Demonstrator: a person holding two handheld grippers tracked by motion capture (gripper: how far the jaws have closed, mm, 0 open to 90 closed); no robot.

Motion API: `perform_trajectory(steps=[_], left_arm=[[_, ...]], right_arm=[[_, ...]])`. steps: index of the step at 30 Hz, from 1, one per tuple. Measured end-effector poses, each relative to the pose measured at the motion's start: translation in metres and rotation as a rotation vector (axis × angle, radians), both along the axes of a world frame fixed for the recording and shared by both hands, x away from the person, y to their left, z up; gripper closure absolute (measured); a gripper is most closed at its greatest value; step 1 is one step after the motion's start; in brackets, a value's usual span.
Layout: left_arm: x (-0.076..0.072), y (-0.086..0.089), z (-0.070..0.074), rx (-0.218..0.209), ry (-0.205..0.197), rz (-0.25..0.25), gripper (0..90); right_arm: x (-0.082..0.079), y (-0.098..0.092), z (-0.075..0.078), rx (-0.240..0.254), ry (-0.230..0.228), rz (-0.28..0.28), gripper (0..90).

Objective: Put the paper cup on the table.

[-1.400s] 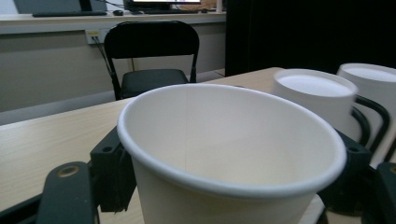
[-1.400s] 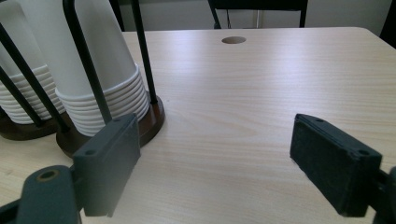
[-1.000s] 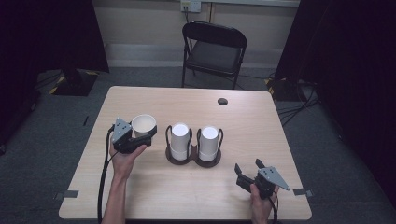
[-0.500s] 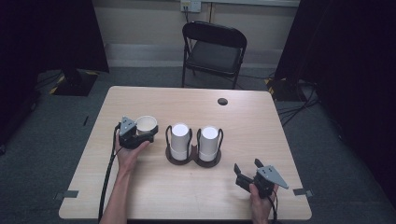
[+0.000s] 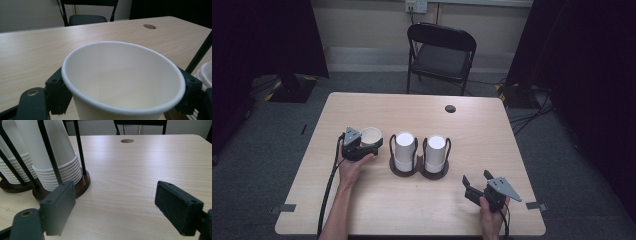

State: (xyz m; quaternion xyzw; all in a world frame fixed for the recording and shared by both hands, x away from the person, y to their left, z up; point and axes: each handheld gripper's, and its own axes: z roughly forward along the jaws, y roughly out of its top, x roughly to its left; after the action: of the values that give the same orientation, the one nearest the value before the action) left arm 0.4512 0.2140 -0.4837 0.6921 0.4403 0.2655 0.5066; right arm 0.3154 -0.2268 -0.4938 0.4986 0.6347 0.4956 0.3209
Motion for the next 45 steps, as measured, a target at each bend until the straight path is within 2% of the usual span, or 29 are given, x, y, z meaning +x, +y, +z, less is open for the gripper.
perform_trajectory(steps=[7, 8, 12, 13, 15, 16, 19, 22, 24, 29, 33, 34, 36, 38, 39, 41, 45], left_arm=[[-0.004, 0.000, -0.005, 0.008, 0.010, -0.014, 15.2], [-0.005, 0.001, -0.005, 0.019, 0.009, -0.013, 15.4], [-0.006, 0.003, -0.005, 0.004, 0.017, 0.009, 15.4], [-0.006, 0.003, -0.005, 0.002, 0.019, 0.000, 15.5], [-0.008, 0.001, -0.007, 0.038, 0.010, -0.004, 15.5], [-0.008, 0.001, -0.007, 0.048, 0.019, 0.005, 15.4], [-0.010, 0.002, -0.006, 0.043, 0.028, 0.025, 15.5], [-0.013, 0.001, -0.003, 0.089, 0.023, 0.036, 15.5], [-0.016, 0.002, -0.003, 0.085, 0.010, 0.040, 15.6], [-0.024, 0.006, -0.005, 0.090, 0.019, 0.062, 15.6], [-0.028, 0.003, -0.004, 0.136, 0.023, 0.070, 15.7], [-0.030, 0.003, -0.004, 0.133, 0.024, 0.077, 15.7], [-0.034, 0.006, -0.006, 0.089, 0.024, 0.081, 15.6], [-0.038, 0.005, -0.010, 0.114, 0.041, 0.099, 15.6], [-0.040, 0.006, -0.010, 0.111, 0.034, 0.103, 15.7], [-0.046, 0.006, -0.010, 0.074, 0.027, 0.106, 15.7], [-0.058, 0.007, -0.007, 0.082, 0.013, 0.110, 15.7]], right_arm=[[0.000, 0.000, 0.000, -0.001, -0.002, 0.002, 16.1], [0.000, 0.000, 0.000, 0.001, -0.003, 0.002, 16.1], [0.000, 0.000, 0.000, 0.000, -0.004, 0.003, 16.1], [-0.001, 0.000, 0.000, 0.000, -0.004, 0.002, 16.1], [-0.001, 0.000, 0.000, 0.002, -0.004, 0.003, 16.1], [-0.001, 0.000, 0.000, 0.003, -0.004, 0.003, 16.1], [-0.001, 0.000, 0.000, 0.006, -0.005, 0.002, 16.1], [-0.001, -0.001, 0.000, 0.012, -0.008, 0.004, 16.1], [-0.001, -0.001, 0.000, 0.012, -0.008, 0.004, 16.1], [-0.001, -0.001, 0.000, 0.017, -0.011, 0.004, 16.1], [-0.002, -0.001, 0.000, 0.020, -0.011, 0.003, 16.1], [-0.001, -0.002, 0.000, 0.020, -0.015, 0.003, 16.1], [-0.002, -0.002, 0.000, 0.024, -0.015, 0.003, 16.1], [-0.002, -0.002, 0.000, 0.029, -0.016, 0.003, 16.1], [-0.002, -0.002, 0.000, 0.031, -0.017, 0.005, 16.1], [-0.002, -0.002, 0.000, 0.030, -0.018, 0.005, 16.1], [-0.003, -0.003, 0.000, 0.032, -0.018, 0.004, 16.1]])
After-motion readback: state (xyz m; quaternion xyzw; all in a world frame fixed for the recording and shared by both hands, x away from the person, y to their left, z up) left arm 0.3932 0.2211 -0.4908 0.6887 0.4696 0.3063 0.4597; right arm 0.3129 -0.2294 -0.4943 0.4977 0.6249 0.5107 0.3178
